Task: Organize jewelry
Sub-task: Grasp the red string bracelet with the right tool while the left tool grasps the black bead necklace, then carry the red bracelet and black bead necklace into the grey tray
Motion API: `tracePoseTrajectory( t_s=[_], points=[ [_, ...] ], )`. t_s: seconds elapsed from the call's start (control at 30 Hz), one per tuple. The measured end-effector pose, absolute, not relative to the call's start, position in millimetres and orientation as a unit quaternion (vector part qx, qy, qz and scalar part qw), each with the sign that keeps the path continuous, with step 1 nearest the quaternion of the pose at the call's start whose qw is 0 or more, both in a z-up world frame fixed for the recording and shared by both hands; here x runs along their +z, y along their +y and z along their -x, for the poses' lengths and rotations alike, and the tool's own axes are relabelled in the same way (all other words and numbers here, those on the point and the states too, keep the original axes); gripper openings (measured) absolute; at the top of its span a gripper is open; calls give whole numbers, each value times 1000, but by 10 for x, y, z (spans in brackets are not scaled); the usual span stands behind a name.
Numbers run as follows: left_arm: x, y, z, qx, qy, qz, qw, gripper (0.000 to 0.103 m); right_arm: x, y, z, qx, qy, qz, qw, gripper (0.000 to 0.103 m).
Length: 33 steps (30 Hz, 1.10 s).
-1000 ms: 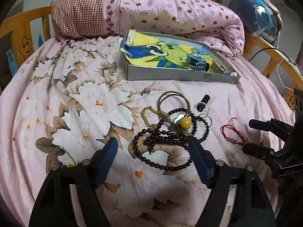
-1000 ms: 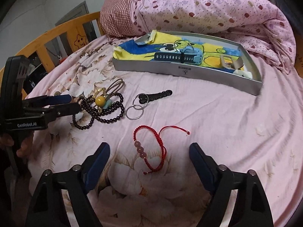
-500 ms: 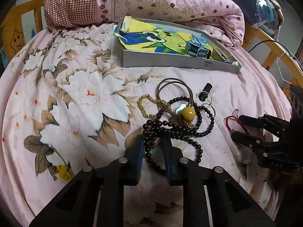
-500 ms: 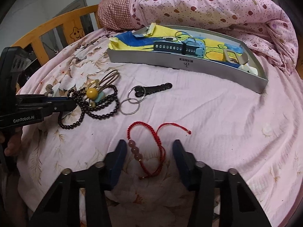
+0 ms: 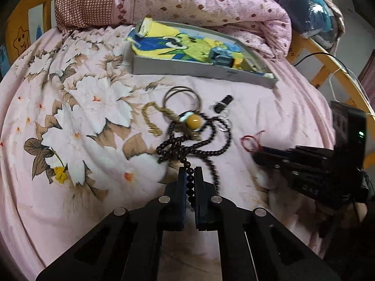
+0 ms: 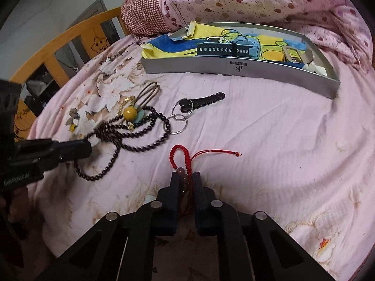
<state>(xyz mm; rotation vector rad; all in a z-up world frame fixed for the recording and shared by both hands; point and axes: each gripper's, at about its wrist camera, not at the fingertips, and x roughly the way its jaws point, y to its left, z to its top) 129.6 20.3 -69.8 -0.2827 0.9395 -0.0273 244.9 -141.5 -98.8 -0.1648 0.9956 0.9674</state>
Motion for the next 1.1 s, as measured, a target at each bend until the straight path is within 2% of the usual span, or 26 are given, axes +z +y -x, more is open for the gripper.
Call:
tracePoseTrajectory(
  t_s=[0.33,1.1],
  points=[
    [-267,55,-1247,-23,416,132,899,3,-611,-1552,-2433,455,410,42,790,9],
    [736,-311,-1467,-79,358,80,927,3,-123,-1860,-2582,451,342,-35,824,9]
  ],
)
